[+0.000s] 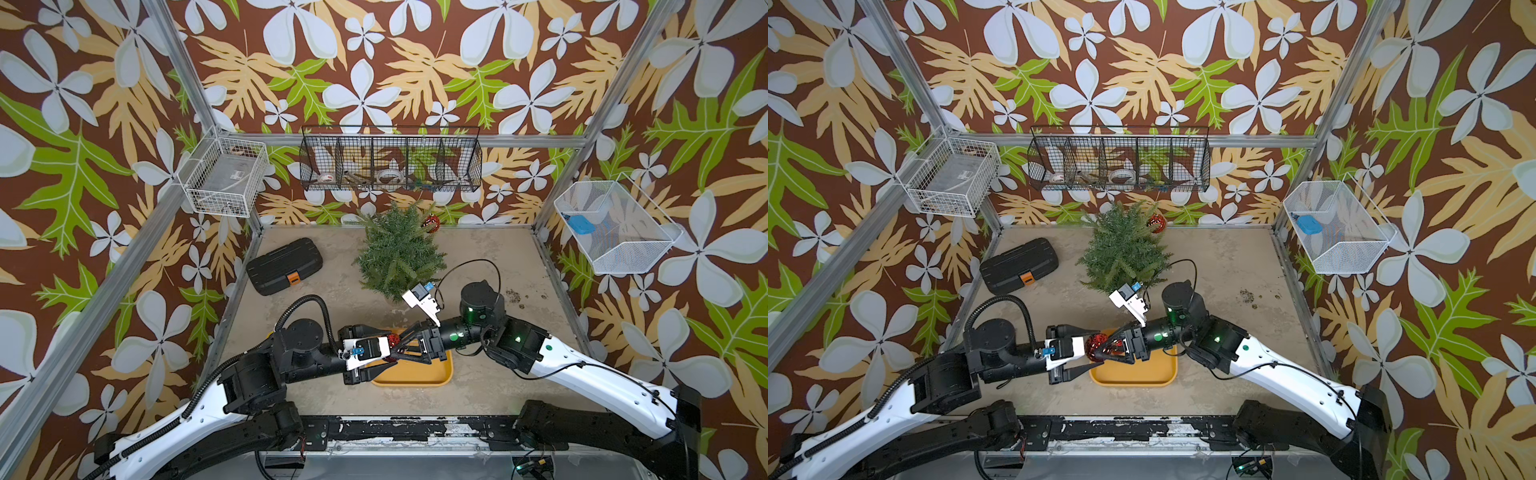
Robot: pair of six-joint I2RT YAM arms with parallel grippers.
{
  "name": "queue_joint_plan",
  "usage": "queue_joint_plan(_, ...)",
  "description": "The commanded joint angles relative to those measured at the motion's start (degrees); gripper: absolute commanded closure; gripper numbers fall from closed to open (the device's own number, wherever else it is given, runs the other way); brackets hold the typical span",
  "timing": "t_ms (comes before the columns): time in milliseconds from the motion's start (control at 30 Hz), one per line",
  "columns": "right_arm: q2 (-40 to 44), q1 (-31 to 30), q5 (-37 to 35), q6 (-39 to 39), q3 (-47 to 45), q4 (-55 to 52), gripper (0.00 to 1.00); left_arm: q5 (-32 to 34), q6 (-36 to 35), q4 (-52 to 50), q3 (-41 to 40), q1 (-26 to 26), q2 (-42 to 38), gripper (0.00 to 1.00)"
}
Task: Decorate the small christmas tree with ornaments
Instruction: Pick up an ornament from the container.
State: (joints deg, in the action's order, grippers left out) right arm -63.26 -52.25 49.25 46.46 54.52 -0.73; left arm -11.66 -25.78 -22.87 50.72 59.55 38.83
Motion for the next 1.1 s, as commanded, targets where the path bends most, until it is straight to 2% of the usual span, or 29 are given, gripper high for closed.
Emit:
queue_joint_plan(0, 1.0, -0.2, 0.2, -0.2, 0.6, 2.6, 0.46, 0.8, -0.6, 0.8, 0.3, 0.0, -0.6, 0.35)
queue_joint_plan(67, 1.5, -0.2, -0.3, 0.1, 0.8, 2.5, 0.46, 0.8, -0.4, 2.0, 0.1, 0.0, -1.5, 0.27)
queue_joint_plan(167, 2.1, -0.2, -1.0, 1.0, 1.4, 2.9, 0.46, 1.3, 0.5, 6.2, -1.0, 0.0, -3.1, 0.25)
queue_joint_plan(433, 4.0, -0.2, -4.3, 5.5, 2.0, 6.5, 0.46, 1.9, 3.5, 26.0, -9.1, 0.0, -7.5, 0.24)
queue_joint_plan(567, 4.4, -0.2, -4.3, 7.1, 2.1, 8.7, 0.45, -1.3, 1.9, 30.5, -10.6, 0.0, -6.5, 0.23)
queue_joint_plan(700, 4.5, -0.2, -4.2, 7.0, 2.3, 8.6, 0.45, -1.6, 1.2, 33.5, -10.1, 0.0, -5.0, 0.23)
queue_joint_plan(800, 4.5, -0.2, -3.9, 6.9, 2.0, 8.8, 0.45, -2.5, 0.4, 35.3, -10.3, 0.0, -4.6, 0.24)
queue_joint_plan(1067, 4.7, -0.2, -3.5, 6.8, 2.0, 8.8, 0.45, -2.8, 0.8, 35.4, -10.5, 0.0, -3.7, 0.38)
